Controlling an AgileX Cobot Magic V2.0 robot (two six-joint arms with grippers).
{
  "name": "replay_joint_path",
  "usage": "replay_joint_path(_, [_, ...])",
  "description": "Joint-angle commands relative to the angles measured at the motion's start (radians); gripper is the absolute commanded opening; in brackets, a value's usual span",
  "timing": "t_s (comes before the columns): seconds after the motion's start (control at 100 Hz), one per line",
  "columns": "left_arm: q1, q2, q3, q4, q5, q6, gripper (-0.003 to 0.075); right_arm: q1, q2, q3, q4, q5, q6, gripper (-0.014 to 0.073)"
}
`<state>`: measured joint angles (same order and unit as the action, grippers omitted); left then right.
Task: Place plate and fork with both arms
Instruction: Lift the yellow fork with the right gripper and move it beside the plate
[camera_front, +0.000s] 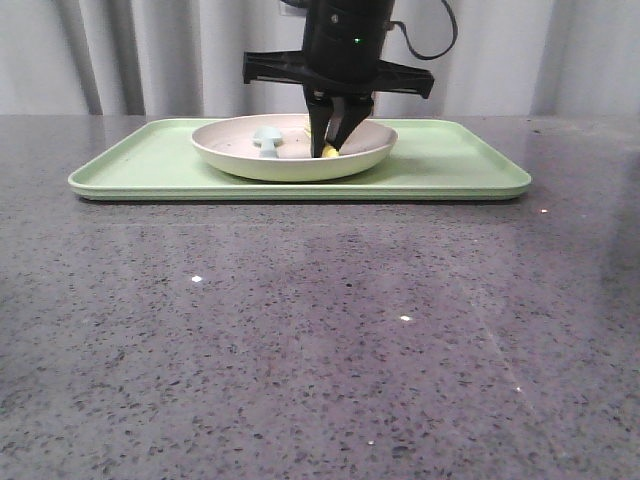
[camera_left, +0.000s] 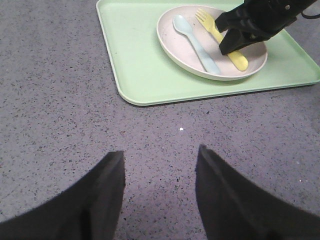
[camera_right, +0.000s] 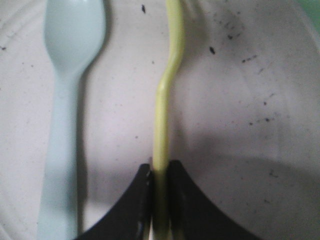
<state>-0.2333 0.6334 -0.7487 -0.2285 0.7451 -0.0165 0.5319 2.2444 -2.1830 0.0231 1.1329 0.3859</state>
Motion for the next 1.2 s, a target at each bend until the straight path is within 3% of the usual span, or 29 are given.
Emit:
replay_joint_path(0.0, [0.001, -0.001, -0.026, -0.019, -0.061, -0.009, 0.0333, 0.003, -0.061, -0.028, 0.000, -0.014, 0.002, 0.0071])
replay_joint_path(0.59, [0.001, -0.001, -0.026, -0.019, -0.061, -0.009, 0.0333, -0.007, -0.127, -0.131, -0.054, 0.092, 0.002, 0.0069])
replay_joint_path(0.9, [0.001, -0.001, -0.026, -0.019, -0.064, -0.009, 0.0333, -0.080, -0.162, -0.131, -0.077, 0.212, 0.002, 0.0069])
replay_joint_path(1.19, [0.001, -0.001, -0.026, -0.019, -0.064, -0.009, 0.0333, -0.134, -0.162, -0.127, -0.101, 0.213, 0.002, 0.0069])
